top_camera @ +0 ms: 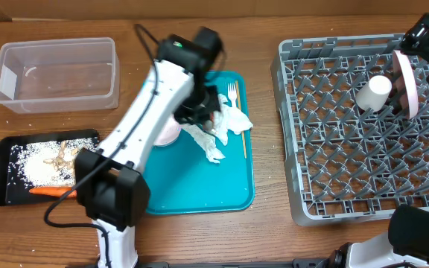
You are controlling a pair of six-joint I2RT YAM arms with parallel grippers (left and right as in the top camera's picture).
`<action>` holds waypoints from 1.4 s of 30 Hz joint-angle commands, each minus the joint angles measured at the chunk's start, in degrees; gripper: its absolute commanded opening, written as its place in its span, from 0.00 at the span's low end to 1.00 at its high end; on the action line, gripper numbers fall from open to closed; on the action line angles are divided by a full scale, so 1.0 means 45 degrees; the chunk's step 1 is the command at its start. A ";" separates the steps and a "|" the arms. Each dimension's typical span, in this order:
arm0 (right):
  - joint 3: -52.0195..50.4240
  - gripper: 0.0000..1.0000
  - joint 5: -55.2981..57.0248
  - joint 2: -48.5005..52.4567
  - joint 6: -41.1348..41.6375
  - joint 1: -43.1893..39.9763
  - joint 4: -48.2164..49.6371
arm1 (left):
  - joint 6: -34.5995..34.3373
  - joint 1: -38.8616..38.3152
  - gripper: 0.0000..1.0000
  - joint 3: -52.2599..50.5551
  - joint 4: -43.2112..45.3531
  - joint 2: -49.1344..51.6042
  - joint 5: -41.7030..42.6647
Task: Sort waste into correct bins and load items into the dishwasher rack
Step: 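Carry the red wrapper left and drop it into the clear bin, then reach the left gripper to the white tissues and grasp them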
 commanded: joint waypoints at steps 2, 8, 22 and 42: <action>0.0053 1.00 0.0073 -0.0092 0.0097 -0.0039 0.0034 | 0.0563 0.2079 0.04 0.0291 0.1025 -0.0058 -0.0408; 0.0053 1.00 0.0073 -0.0097 0.0097 -0.0039 0.0034 | 0.0015 0.5008 0.04 0.0287 0.2905 -0.0053 -0.0325; 0.0053 1.00 0.0078 -0.0092 0.0097 -0.0039 0.0034 | -0.2681 0.9073 0.23 0.0228 0.5387 0.0170 -0.0529; 0.0058 1.00 0.0078 -0.0097 0.0097 -0.0039 0.0034 | 0.1996 0.7723 1.00 0.0369 0.4702 -0.1477 0.2759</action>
